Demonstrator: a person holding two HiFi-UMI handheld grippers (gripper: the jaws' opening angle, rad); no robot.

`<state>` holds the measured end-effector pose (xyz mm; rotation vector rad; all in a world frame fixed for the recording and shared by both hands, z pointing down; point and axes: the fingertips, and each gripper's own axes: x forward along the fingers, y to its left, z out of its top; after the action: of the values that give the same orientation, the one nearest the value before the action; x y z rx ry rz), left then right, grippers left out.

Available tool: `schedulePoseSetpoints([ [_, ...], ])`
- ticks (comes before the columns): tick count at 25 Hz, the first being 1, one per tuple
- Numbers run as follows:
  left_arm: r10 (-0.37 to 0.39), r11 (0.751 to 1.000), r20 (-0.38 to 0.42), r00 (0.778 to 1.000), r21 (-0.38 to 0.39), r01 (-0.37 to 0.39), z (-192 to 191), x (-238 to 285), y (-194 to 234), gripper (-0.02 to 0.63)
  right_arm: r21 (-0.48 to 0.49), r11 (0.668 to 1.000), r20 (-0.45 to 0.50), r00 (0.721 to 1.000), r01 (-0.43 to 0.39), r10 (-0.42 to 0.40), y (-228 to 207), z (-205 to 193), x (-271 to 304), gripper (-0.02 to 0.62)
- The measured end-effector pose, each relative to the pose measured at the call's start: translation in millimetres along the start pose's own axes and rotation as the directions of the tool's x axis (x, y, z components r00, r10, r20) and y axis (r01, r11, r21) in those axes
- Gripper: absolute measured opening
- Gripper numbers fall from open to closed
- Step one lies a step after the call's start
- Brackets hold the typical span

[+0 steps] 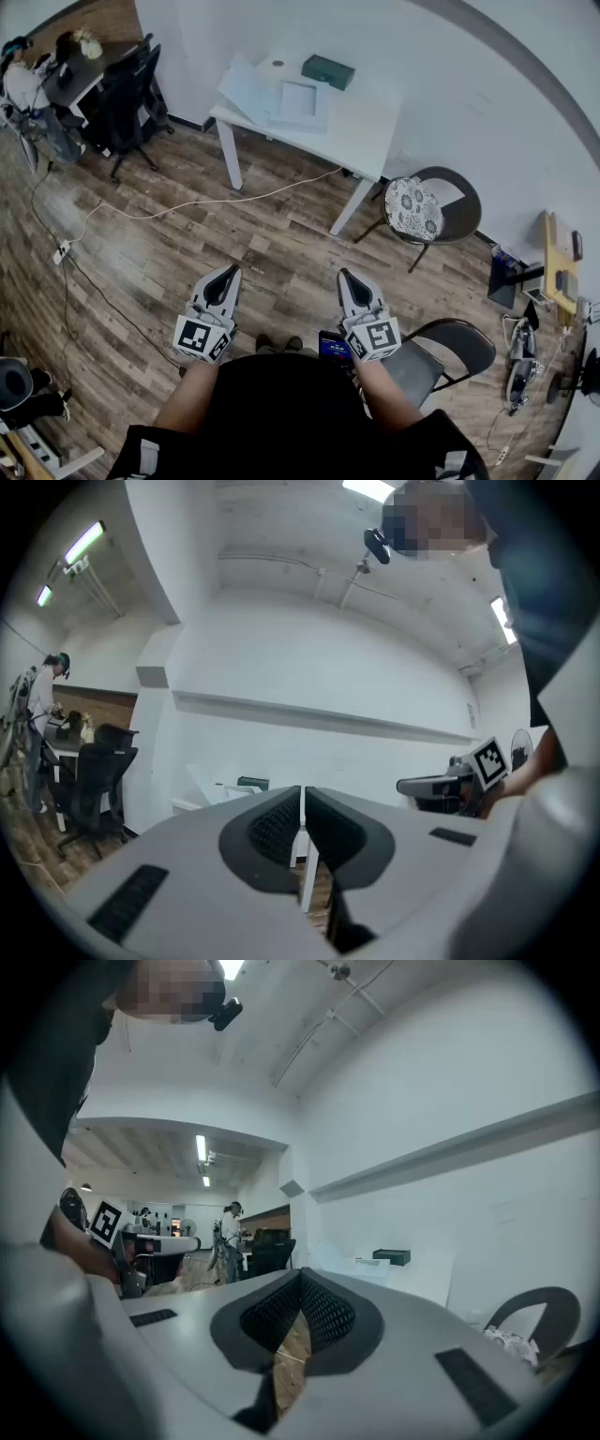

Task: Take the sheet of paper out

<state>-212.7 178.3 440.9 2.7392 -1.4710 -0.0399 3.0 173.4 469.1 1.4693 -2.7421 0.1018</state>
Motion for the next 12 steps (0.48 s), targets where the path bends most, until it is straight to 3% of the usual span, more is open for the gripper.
schedulePoseSetpoints([
  [4, 0.006, 1.0, 0.015, 1.0, -0.016, -0.006, 11.3, 5.0, -11.1, 0.005, -0.011, 1.0, 0.008, 1.0, -0.023, 0.023, -5.9, 5.8, -1.6, 0.011],
  [12, -0.014, 0.999, -0.009, 1.0, -0.033, 0.013, -3.3, 20.7, -26.8, 0.005, -0.004, 0.999, 0.034, 0.999, -0.036, 0.036, -25.8, 5.8, -11.8, 0.011],
])
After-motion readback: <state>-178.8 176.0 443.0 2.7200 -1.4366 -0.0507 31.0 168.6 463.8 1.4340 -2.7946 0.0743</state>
